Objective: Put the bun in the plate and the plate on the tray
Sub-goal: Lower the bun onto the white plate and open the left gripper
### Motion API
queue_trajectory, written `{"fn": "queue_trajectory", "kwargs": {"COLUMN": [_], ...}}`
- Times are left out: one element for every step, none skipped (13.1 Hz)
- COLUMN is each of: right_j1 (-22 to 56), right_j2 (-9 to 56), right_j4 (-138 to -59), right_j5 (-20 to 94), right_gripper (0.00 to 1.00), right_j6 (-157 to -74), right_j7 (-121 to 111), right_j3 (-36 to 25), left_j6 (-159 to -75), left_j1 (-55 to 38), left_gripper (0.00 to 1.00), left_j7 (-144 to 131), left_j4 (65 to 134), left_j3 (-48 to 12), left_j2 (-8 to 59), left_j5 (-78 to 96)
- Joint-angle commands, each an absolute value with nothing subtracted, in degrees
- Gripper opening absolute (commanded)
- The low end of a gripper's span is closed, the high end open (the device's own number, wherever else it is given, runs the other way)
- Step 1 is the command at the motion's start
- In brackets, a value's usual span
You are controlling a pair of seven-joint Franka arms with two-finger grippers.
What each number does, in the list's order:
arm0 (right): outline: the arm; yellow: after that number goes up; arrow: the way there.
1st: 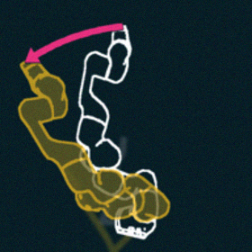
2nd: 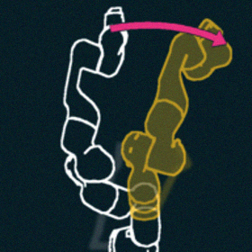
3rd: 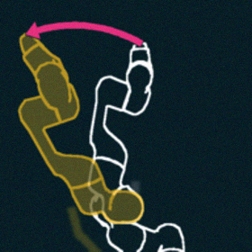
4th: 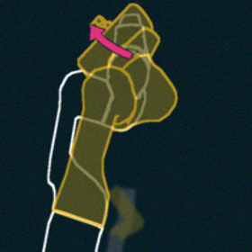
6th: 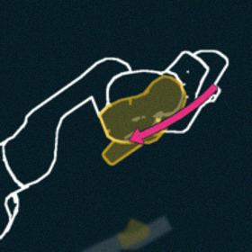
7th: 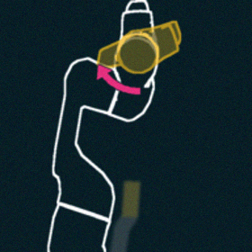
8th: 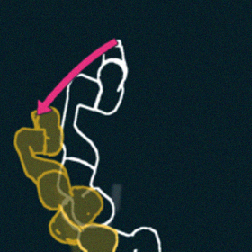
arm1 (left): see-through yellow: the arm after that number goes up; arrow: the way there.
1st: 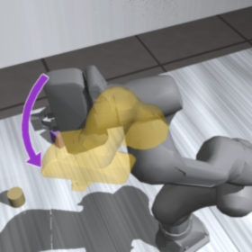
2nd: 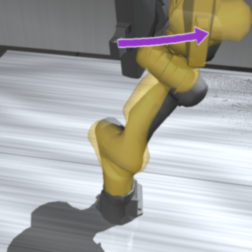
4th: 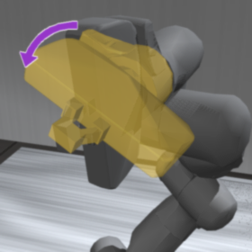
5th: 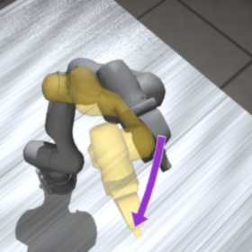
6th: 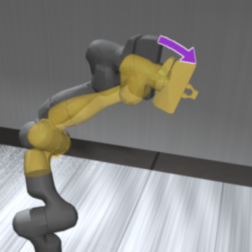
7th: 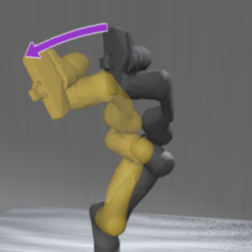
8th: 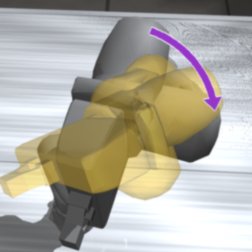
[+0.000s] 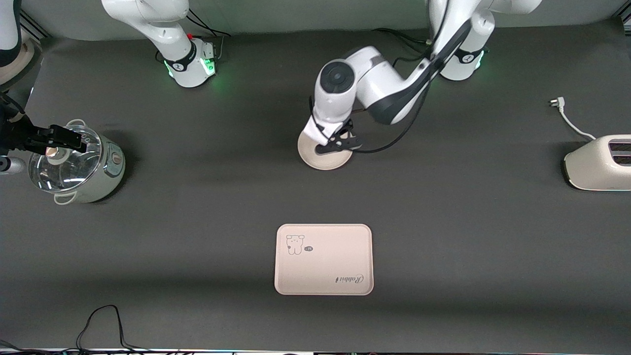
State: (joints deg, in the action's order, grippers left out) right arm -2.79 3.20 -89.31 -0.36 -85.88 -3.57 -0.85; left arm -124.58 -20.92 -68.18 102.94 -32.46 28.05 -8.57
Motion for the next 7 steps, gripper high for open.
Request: {"fn": "queue_trajectory", "kwargs": {"right_j1": [-2.37, -2.37, -2.37, -2.37, -2.37, -2.37, -2.37], "right_j2": [2.64, 2.64, 2.64, 2.72, 2.64, 2.72, 2.72], "right_j4": [-89.82, -89.82, -89.82, -89.82, -89.82, -89.82, -89.82], "right_j5": [0.09, 0.09, 0.09, 0.09, 0.09, 0.09, 0.09], "right_gripper": [1.00, 1.00, 1.00, 1.00, 1.00, 1.00, 1.00], "right_j6": [-86.04, -86.04, -86.04, -86.04, -86.04, -86.04, -86.04], "right_j7": [-3.69, -3.69, -3.69, -3.69, -3.69, -3.69, -3.69], "right_j3": [-1.32, -1.32, -1.32, -1.23, -1.32, -1.32, -1.23], "left_j6": [-128.92, -129.72, -129.73, -129.81, -129.81, -129.81, -129.81], "left_j1": [-21.88, -21.88, -21.88, -21.97, -22.15, -22.24, -22.32], "left_gripper": [0.13, 0.13, 0.14, 0.14, 0.15, 0.17, 0.21], "left_j7": [-72.41, -72.60, -72.60, -72.60, -72.60, -72.60, -72.68], "left_j4": [101.78, 101.86, 101.87, 101.87, 101.87, 101.87, 101.95], "left_j3": [-31.82, -31.82, -31.73, -31.73, -31.47, -31.46, -31.46], "left_j2": [34.43, 35.67, 36.47, 37.08, 37.87, 38.75, 39.11], "left_j5": [-14.13, -14.93, -15.38, -15.82, -16.26, -17.39, -18.10]}}
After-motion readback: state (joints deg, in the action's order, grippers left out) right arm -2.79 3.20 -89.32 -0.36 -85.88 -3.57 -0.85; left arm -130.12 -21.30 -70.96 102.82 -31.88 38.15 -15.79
